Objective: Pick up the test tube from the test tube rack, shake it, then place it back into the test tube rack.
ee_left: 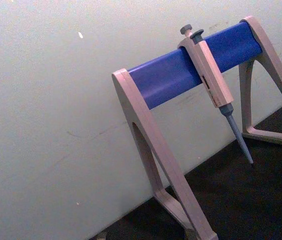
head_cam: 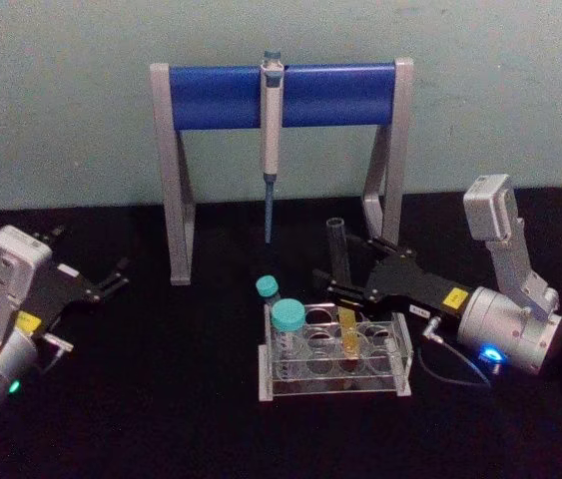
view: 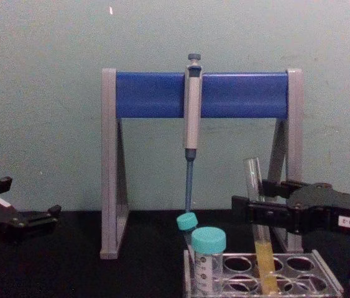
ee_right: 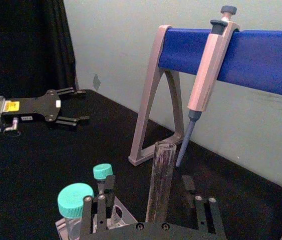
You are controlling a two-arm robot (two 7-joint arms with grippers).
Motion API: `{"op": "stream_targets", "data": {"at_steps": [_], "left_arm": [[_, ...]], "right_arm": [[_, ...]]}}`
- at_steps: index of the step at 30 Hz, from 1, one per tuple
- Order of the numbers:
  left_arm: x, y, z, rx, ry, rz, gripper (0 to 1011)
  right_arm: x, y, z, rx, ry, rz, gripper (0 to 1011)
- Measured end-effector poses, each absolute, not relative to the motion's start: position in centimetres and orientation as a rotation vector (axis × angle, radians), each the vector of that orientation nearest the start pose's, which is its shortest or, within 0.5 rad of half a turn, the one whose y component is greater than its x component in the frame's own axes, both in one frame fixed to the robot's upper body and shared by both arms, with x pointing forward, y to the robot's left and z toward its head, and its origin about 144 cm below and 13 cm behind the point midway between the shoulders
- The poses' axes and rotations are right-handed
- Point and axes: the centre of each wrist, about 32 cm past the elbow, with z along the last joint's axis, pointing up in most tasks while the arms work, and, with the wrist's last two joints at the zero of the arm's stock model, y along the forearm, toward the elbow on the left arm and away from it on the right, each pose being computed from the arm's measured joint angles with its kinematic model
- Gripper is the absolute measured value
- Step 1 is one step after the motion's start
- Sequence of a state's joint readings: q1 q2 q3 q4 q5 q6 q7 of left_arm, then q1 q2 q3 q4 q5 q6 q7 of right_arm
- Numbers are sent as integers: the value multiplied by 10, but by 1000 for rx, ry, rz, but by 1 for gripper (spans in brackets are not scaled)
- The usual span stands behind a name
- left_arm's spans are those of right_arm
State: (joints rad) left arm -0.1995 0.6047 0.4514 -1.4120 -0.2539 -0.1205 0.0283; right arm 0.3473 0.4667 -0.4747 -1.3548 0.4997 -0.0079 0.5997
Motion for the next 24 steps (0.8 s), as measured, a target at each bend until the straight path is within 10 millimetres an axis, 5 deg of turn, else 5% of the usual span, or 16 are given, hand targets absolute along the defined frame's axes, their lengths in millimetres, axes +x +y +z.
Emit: {"op": "stream_targets", "data": {"at_steps": [7,24], "left_arm": [[489,310,1140,304,-285,1248,1001],[489,310,1140,304,-285,1248,1001]], "right_arm": [[532,-262,1168,-91,15,-660,1000],[527,-262,1171,-72,-13,-681,1000]]}}
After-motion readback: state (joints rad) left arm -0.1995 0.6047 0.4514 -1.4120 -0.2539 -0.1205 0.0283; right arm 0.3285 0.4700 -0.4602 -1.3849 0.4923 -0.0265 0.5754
